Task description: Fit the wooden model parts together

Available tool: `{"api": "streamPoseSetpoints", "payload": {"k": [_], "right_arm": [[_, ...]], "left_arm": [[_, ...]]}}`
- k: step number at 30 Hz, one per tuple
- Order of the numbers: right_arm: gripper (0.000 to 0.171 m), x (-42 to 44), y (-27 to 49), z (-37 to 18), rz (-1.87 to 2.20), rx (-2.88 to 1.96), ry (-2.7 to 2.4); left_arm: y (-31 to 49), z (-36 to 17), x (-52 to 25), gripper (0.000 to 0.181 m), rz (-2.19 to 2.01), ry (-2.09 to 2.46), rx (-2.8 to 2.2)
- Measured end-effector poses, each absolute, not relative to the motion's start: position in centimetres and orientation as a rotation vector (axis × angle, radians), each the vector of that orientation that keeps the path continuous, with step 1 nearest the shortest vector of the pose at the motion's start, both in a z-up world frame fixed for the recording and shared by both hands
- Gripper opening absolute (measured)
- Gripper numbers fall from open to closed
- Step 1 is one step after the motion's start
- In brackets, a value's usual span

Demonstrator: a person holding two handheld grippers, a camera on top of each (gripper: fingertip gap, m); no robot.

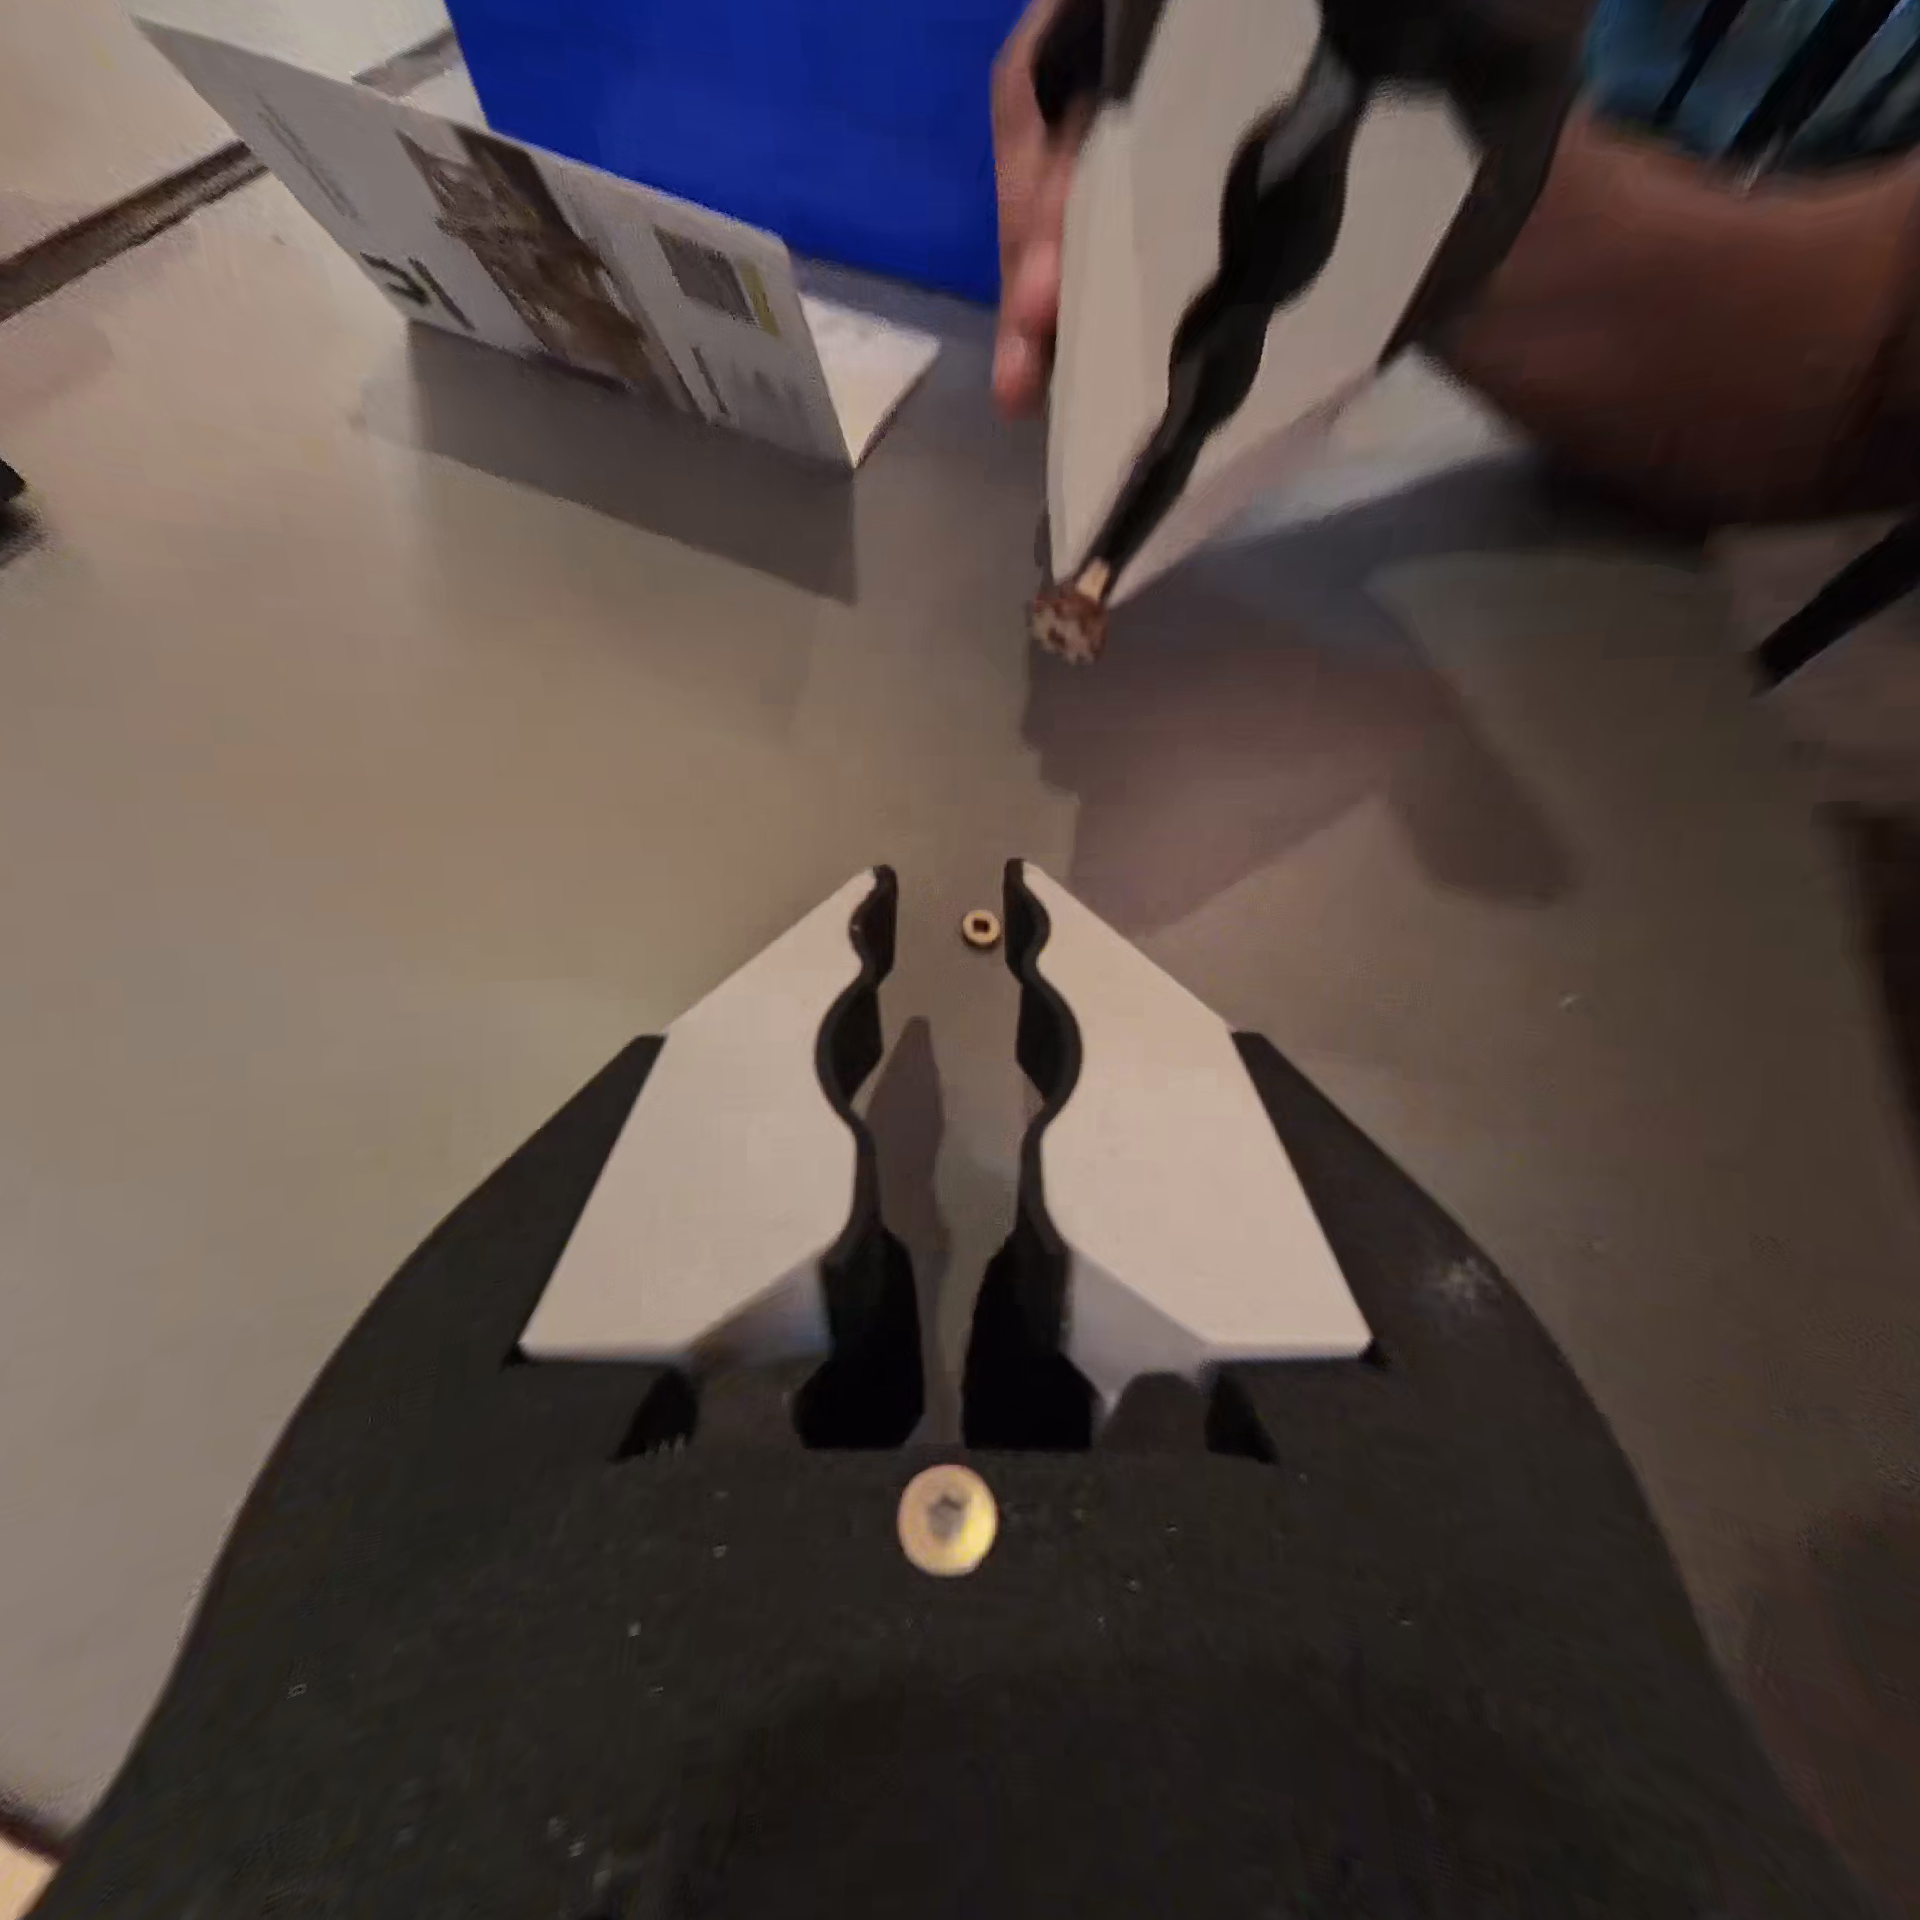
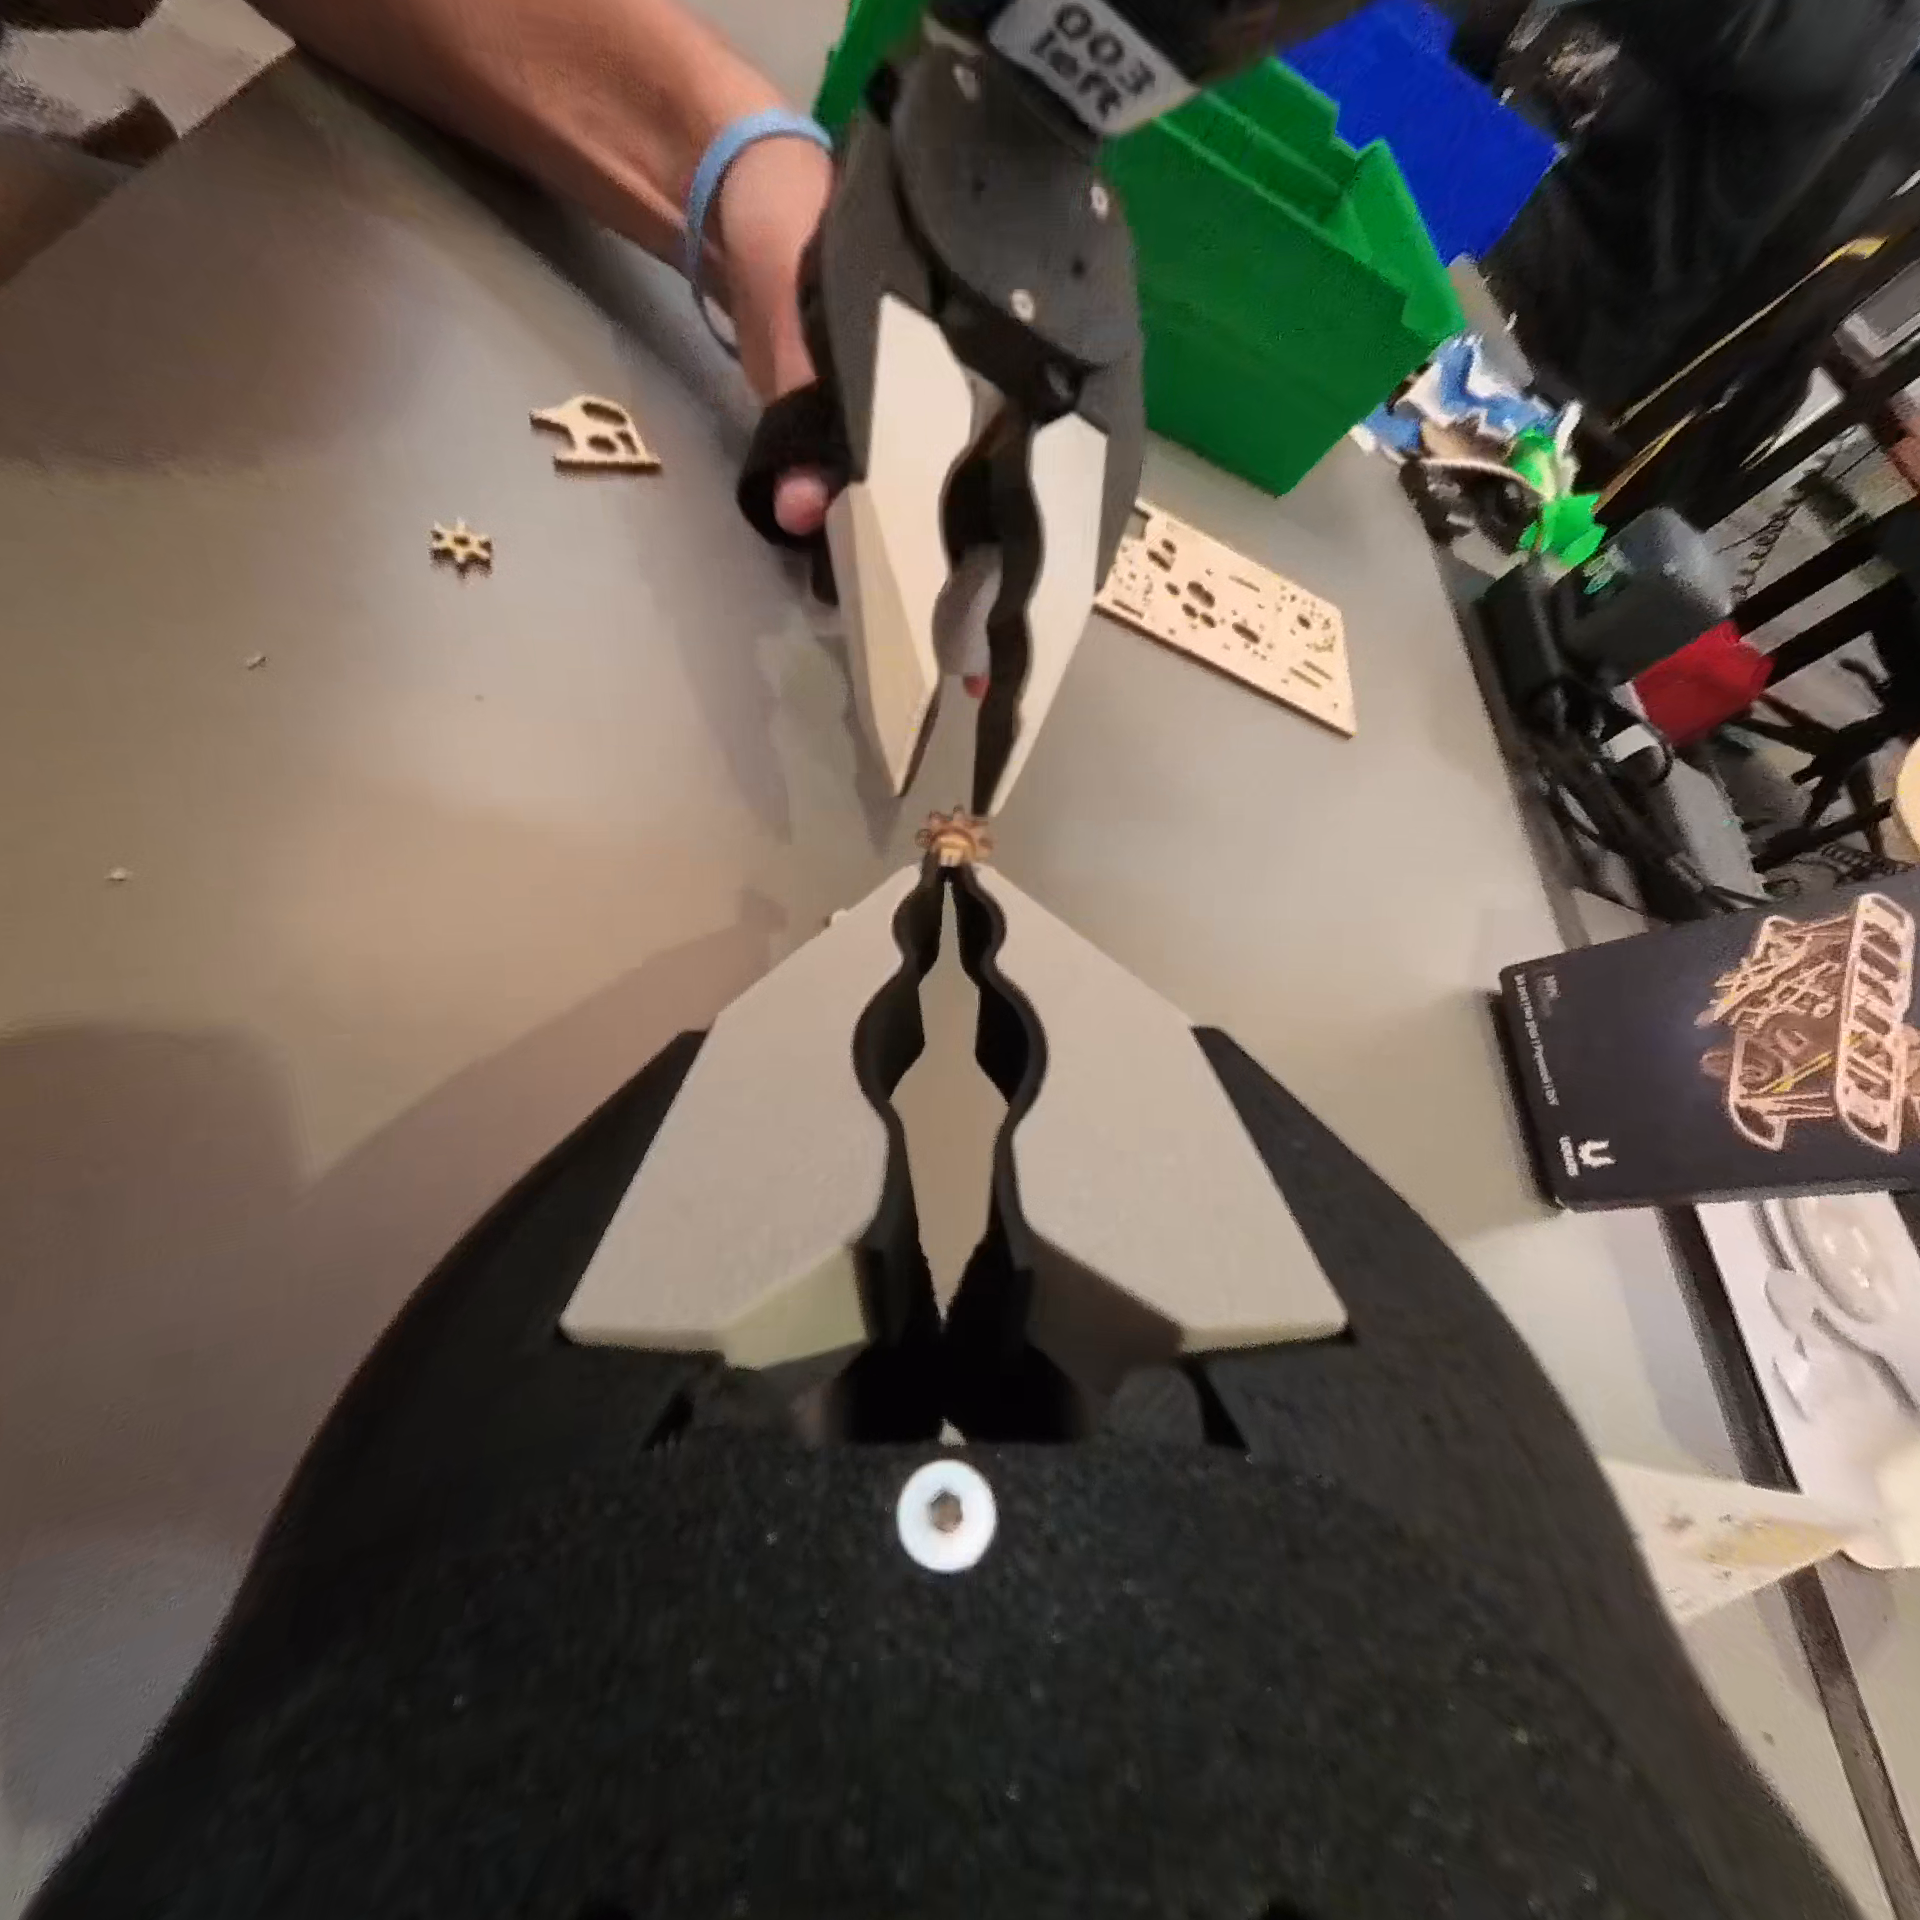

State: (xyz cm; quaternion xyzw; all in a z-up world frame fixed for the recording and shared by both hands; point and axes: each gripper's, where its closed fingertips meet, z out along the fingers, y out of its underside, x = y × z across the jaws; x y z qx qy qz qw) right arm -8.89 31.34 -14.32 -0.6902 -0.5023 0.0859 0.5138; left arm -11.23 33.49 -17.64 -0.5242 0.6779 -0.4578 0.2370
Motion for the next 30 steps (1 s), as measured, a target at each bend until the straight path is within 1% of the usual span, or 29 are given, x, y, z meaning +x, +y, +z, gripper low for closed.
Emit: {"api": "streamPoseSetpoints", "payload": {"k": [5,8,14,21,23,28,30], "right_arm": [[0.002,-8.8,31.1,-14.8,0.254,-1.667,-1.205],[0.002,-8.4,31.3,-15.2,0.283,-1.68,-1.186],[0.002,-7.7,31.6,-15.7,0.294,-1.699,-1.163],[0.002,-7.4,31.8,-15.7,0.315,-1.69,-1.137],[0.002,-7.6,31.8,-15.1,0.343,-1.66,-1.114],[0.002,-9.0,31.7,-11.8,0.555,-1.439,-0.948],[0.002,-9.4,31.6,-10.4,0.7,-1.368,-0.844]], "left_arm": [[32.1,-21.0,-10.8,0.012,-0.928,2.03,-1.39],[32.2,-21.2,-10.5,0.013,-0.912,2.025,-1.4],[32.0,-21.5,-10.5,0.007,-0.899,2.056,-1.391],[31.9,-21.8,-10.5,0.006,-0.837,2.073,-1.354],[32.5,-20.5,-10.1,0.006,-0.896,1.981,-1.342],[34.0,-10.9,-10.6,0.006,-1.254,1.502,-1.06],[33.6,-8.7,-11.4,0.006,-1.387,1.408,-0.974]]}}
